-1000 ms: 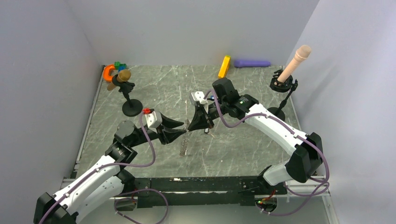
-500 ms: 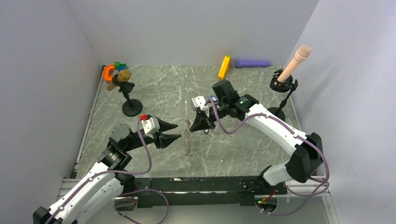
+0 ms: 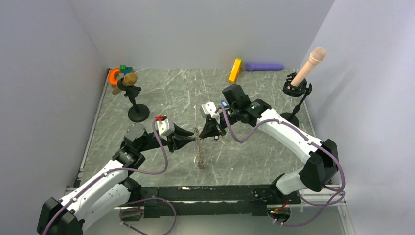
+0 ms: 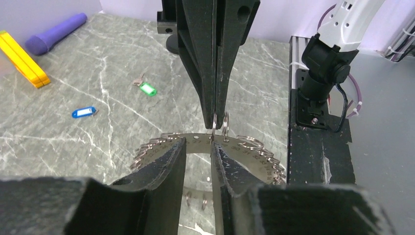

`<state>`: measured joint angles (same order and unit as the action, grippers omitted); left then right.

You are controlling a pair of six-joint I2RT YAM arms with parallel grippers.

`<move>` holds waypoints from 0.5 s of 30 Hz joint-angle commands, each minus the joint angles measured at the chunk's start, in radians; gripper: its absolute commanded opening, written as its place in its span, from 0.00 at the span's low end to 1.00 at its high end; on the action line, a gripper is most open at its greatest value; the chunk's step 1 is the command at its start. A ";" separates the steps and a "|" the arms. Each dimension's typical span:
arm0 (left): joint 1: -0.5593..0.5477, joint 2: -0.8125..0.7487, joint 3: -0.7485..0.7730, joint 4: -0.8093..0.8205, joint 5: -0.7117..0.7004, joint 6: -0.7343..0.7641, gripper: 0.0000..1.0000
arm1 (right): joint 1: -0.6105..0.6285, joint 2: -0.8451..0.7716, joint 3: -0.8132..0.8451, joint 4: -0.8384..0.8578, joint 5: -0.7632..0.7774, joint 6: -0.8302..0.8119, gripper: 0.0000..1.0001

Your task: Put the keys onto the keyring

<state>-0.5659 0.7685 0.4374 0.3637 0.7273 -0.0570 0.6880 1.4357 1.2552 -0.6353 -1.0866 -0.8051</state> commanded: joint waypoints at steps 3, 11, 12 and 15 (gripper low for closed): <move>0.003 0.016 0.005 0.129 0.054 -0.038 0.29 | -0.003 -0.032 0.006 0.026 -0.071 -0.024 0.00; 0.004 0.044 0.001 0.172 0.095 -0.069 0.22 | -0.002 -0.027 0.004 0.043 -0.077 0.000 0.00; 0.003 0.049 0.003 0.174 0.099 -0.072 0.21 | -0.004 -0.027 0.004 0.044 -0.079 0.003 0.00; 0.003 0.058 0.005 0.172 0.108 -0.071 0.16 | -0.003 -0.026 0.004 0.048 -0.083 0.012 0.00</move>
<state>-0.5659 0.8165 0.4374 0.4782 0.7914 -0.1135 0.6880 1.4357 1.2552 -0.6342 -1.1030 -0.7982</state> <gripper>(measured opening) 0.193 0.011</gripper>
